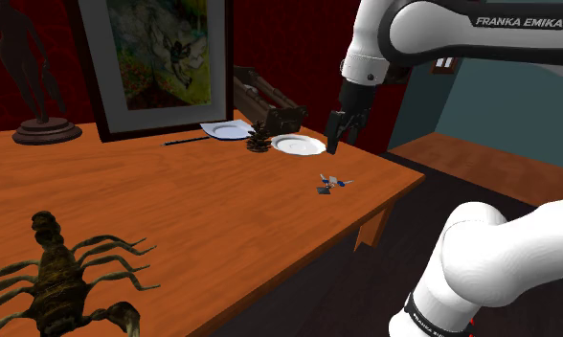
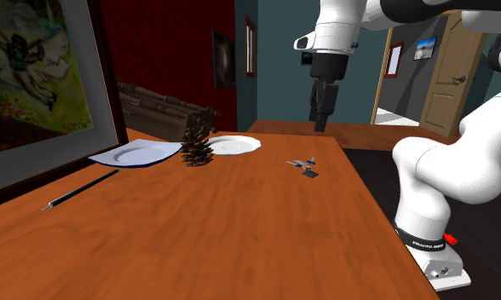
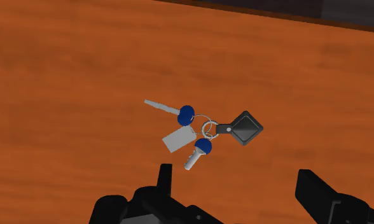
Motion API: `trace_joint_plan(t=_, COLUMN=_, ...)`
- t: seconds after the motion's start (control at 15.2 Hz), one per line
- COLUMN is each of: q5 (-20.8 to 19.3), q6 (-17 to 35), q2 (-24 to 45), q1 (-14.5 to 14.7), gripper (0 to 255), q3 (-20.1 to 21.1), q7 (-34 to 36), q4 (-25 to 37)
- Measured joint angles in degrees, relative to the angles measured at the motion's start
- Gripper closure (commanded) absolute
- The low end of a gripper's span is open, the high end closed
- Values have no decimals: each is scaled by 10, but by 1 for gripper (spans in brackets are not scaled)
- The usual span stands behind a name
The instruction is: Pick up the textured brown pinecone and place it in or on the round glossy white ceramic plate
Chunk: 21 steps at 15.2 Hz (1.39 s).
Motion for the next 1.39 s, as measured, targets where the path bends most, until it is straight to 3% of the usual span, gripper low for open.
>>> trace_joint_plan(t=0.2, q5=3, q6=12, q2=25, q1=0, gripper=0, q3=-3, q7=0, q4=13)
trace_joint_plan(t=0.53, q5=13, q6=44, q2=135, q1=-2, gripper=0, q3=-26, q7=-13, q4=90)
trace_joint_plan(t=1.39, q5=84, q6=49, q2=452, q1=-8, gripper=0, q3=-78, q7=-61, q4=390)
